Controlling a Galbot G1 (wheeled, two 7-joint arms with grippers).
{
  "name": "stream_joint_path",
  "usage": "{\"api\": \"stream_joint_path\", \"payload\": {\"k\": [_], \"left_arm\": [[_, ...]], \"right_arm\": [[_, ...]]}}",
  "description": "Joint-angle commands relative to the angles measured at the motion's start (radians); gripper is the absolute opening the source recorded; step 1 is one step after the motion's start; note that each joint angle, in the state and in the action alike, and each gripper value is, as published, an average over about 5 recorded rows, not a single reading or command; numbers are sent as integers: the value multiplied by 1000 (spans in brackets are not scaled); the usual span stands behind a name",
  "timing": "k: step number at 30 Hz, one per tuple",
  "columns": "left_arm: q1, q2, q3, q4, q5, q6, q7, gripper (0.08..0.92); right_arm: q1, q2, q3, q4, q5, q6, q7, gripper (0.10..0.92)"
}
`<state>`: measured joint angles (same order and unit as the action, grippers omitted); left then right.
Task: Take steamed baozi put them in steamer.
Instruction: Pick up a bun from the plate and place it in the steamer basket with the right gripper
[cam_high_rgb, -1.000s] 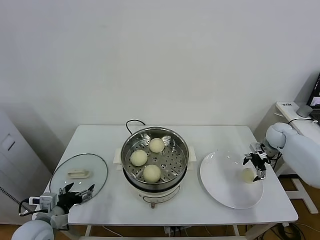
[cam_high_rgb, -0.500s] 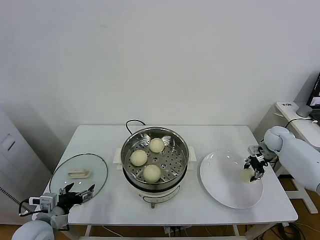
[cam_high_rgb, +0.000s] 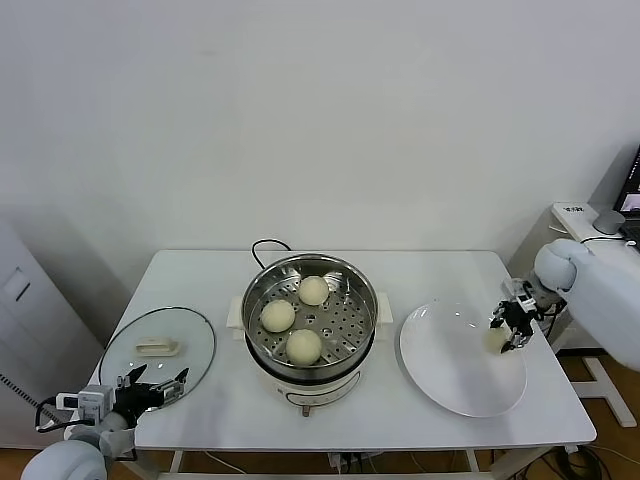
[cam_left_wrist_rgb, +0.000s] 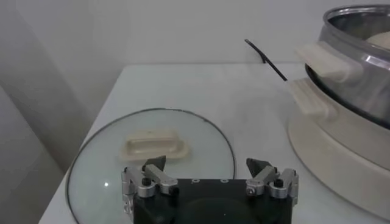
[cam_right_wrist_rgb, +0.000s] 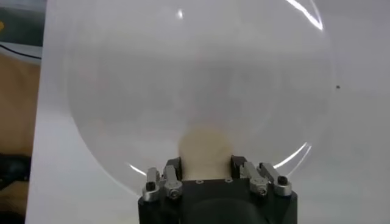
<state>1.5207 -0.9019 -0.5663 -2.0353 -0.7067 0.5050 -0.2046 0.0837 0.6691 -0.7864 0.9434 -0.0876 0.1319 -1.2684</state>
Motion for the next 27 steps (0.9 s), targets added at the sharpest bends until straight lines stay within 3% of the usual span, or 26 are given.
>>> {"api": "stream_joint_path", "payload": {"k": [1, 8, 16, 27], "left_arm": [[1, 1, -1, -2, 1, 1, -1, 823], [-1, 2, -1, -6, 1, 2, -1, 823], [-4, 2, 5, -10, 2, 4, -2, 823], [-1, 2, 5, -10, 2, 2, -1, 823]], "right_arm": [[432, -68, -463, 181, 446, -153, -35, 484], [730, 42, -726, 244, 732, -301, -45, 484], [825, 212, -812, 237, 965, -417, -5, 484], [836, 377, -851, 244, 1064, -488, 62, 484]]}}
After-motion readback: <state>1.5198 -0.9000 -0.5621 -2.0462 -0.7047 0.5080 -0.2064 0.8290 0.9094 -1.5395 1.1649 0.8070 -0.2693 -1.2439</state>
